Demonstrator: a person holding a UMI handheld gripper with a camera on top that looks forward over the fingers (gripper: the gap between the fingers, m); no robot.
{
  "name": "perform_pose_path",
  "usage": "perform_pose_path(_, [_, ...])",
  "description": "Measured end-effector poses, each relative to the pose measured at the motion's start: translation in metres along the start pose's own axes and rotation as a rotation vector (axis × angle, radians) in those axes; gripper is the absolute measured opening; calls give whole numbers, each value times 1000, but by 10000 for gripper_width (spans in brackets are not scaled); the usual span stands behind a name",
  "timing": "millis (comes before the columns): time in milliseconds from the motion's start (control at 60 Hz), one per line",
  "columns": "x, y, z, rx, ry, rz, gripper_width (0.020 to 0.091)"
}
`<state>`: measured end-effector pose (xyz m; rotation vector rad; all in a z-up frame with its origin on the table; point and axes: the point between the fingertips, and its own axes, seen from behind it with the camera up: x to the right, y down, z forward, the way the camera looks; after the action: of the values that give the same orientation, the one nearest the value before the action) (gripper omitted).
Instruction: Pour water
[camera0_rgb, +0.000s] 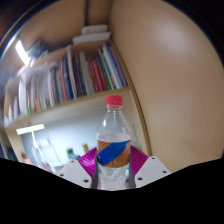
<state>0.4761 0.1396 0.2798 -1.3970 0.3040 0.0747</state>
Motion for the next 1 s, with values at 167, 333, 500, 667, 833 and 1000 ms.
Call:
perform_pose_path(167, [44, 77, 15, -127, 19, -247, 435])
perform_pose_path(333, [65, 134, 19, -203, 24, -299, 438])
perform_pose_path(500, [86, 138, 12, -142, 54, -291, 448])
perform_pose_path(667, [86, 139, 12, -147, 40, -290, 499])
perform_pose_path(833, [91, 155, 9, -258, 52, -341, 733])
perform_pose_path(1000, [90, 168, -17, -359, 0, -237, 834])
